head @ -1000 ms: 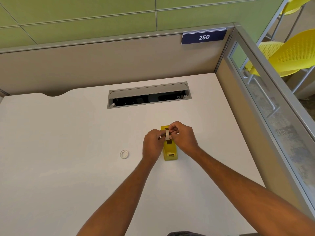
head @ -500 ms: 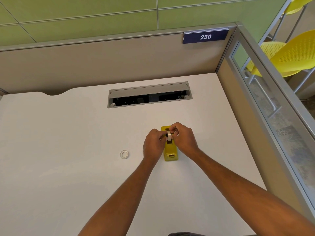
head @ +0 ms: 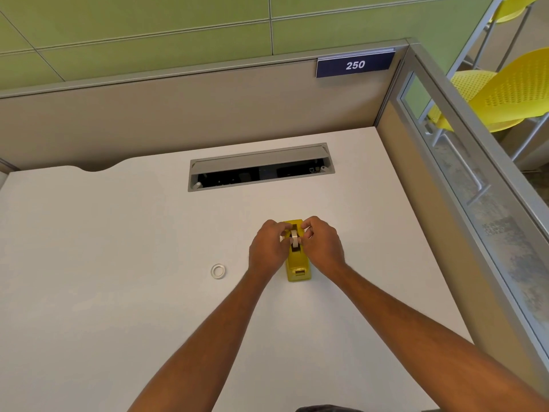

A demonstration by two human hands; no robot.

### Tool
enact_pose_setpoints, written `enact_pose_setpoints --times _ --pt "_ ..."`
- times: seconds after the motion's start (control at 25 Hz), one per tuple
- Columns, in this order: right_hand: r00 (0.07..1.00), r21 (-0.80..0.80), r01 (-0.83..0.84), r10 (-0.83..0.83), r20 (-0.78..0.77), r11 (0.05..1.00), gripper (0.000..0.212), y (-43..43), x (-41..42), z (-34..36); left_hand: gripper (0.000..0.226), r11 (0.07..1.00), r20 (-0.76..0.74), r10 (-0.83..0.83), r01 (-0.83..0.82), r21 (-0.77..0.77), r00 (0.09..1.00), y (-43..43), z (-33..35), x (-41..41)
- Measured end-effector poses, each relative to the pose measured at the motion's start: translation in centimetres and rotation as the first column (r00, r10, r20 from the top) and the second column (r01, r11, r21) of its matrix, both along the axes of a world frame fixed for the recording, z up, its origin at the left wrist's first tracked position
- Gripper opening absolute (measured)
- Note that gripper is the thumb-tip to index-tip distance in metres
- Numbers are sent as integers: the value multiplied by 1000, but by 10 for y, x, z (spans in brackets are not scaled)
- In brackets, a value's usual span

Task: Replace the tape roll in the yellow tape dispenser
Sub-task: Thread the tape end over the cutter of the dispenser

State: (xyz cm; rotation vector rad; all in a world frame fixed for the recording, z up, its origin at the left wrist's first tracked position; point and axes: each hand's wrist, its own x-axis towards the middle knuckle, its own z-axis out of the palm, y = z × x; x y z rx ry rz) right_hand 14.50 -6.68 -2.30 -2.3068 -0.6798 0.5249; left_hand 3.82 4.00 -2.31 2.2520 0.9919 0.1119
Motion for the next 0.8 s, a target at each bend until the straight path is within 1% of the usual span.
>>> enact_pose_setpoints --times 0.12,0.2,0.28,0.36,0.48,0.6,0.8 --pt "999 -30 44 -44 2 999 11 -3 -4 -1 31 997 -56 -71 71 -1 996 6 4 2" --pt "998 -20 62 -62 -12 998 11 -6 -7 -1 31 995 -83 -97 99 15 992 8 6 3" --pt "996 12 64 -63 -58 998 11 -10 -11 -2 31 993 -93 -111 114 21 989 10 7 4" --pt "992 23 58 -55 -112 998 2 -13 -17 -5 29 992 -95 -122 124 17 988 12 9 5" --pt "985 1 86 -85 -147 996 13 -13 -26 -8 24 991 -83 -133 135 15 988 15 11 6" --pt "985 -36 132 -135 -106 991 26 -10 -30 -9 17 992 -68 -123 124 16 990 16 14 8" --pt "988 -56 127 -131 -77 990 27 -8 -31 -11 12 985 -96 -167 171 34 981 20 21 13"
